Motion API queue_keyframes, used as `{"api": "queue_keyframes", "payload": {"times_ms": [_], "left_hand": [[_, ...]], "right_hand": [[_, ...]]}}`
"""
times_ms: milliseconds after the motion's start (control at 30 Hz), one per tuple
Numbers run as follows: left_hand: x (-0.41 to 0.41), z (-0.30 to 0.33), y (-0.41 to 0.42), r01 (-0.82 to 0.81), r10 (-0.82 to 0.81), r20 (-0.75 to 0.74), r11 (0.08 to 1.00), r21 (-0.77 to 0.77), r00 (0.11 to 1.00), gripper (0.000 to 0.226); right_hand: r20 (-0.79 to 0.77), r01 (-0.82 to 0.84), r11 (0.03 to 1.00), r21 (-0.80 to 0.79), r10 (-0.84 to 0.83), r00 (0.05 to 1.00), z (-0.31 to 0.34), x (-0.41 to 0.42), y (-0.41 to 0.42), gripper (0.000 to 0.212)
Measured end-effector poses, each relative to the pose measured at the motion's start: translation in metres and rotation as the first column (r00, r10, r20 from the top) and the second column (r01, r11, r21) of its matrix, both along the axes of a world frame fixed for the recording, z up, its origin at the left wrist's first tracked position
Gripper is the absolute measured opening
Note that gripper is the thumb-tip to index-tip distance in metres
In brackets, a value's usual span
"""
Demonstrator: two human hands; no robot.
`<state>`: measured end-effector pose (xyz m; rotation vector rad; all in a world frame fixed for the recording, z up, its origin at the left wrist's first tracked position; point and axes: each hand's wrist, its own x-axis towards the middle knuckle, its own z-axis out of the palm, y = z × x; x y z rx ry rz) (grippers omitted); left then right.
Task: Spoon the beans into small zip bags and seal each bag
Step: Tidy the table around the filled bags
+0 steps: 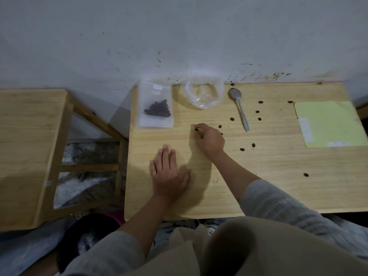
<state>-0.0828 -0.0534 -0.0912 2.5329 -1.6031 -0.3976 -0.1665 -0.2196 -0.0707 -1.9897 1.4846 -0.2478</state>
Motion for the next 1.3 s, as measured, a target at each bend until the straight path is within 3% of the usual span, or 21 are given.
{"api": "queue_keyframes", "payload": {"times_ms": [233, 400, 567, 767, 900, 1000, 1133, 1300], "left_hand": [[0.0, -0.002, 0.0, -0.008, 0.008, -0.007, 1.0, -0.013, 1.0, 0.079], [-0.001, -0.002, 0.001, -0.013, 0.012, -0.032, 0.999, -0.03, 0.999, 0.079], [0.0, -0.002, 0.001, -0.02, 0.018, -0.06, 0.999, -0.032, 0.998, 0.08], [0.0, -0.002, 0.001, -0.034, 0.031, -0.084, 0.999, -0.038, 0.996, 0.08], [0.0, 0.0, 0.001, -0.033, 0.03, -0.093, 0.999, -0.029, 0.995, 0.079], [0.001, 0.0, 0.0, -0.028, 0.027, -0.115, 1.0, -0.007, 0.993, 0.08], [0.002, -0.002, 0.001, -0.009, 0.008, -0.09, 1.0, -0.007, 0.996, 0.082], [0.0, -0.004, 0.002, -0.013, 0.012, -0.049, 1.0, -0.02, 0.999, 0.081]], "right_hand": [[-0.012, -0.006, 1.0, 0.025, 0.006, 1.0, -0.002, 0.005, 0.0, 0.017], [0.032, 0.04, 0.998, 0.058, -0.042, 0.999, -0.001, -0.004, -0.001, 0.038], [0.067, 0.055, 0.997, 0.063, -0.059, 0.996, -0.001, -0.005, -0.001, 0.037], [0.122, 0.057, 0.998, 0.011, -0.058, 0.991, 0.006, -0.011, -0.001, 0.02], [0.118, 0.108, 0.991, 0.081, -0.117, 0.986, 0.005, -0.009, -0.001, 0.011], [0.204, 0.117, 0.989, 0.094, -0.134, 0.97, 0.009, -0.012, 0.002, 0.005], [0.342, 0.208, 0.943, 0.26, -0.291, 0.893, 0.009, -0.028, 0.012, 0.012], [0.436, 0.272, 0.811, 0.518, -0.524, 0.732, 0.004, -0.052, 0.026, 0.031]]}}
